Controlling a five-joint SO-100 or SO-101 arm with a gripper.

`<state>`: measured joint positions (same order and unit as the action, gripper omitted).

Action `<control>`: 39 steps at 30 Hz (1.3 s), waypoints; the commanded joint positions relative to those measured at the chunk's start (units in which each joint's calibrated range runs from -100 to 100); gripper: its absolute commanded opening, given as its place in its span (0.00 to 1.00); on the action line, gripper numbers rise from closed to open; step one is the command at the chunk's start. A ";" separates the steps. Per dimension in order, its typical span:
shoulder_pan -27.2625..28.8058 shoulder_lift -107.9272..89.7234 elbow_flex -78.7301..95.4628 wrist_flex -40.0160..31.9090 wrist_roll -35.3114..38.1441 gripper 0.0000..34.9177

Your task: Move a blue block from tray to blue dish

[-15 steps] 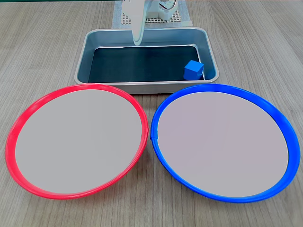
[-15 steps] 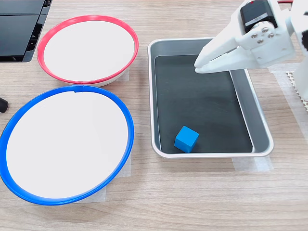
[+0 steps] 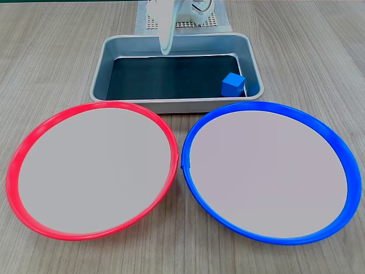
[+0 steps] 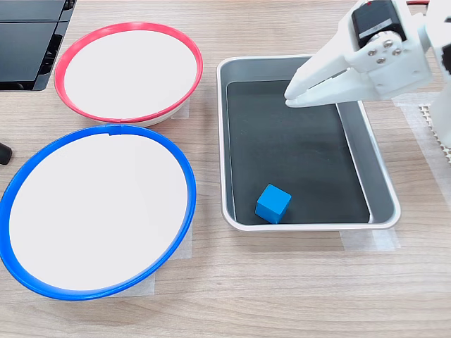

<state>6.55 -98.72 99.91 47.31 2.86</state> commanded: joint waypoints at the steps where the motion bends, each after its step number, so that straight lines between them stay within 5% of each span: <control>1: -0.20 -0.26 0.09 0.11 0.24 0.01; 18: -0.38 -0.26 0.09 0.19 0.44 0.01; 23: -4.71 3.07 -3.46 1.35 0.10 0.01; 26: -10.74 22.00 -18.39 4.16 -2.30 0.01; 35: -20.15 56.97 -43.97 7.62 -14.60 0.21; 39: -22.60 66.95 -51.34 8.94 -19.54 0.38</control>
<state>-14.60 -39.81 55.99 55.38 -12.58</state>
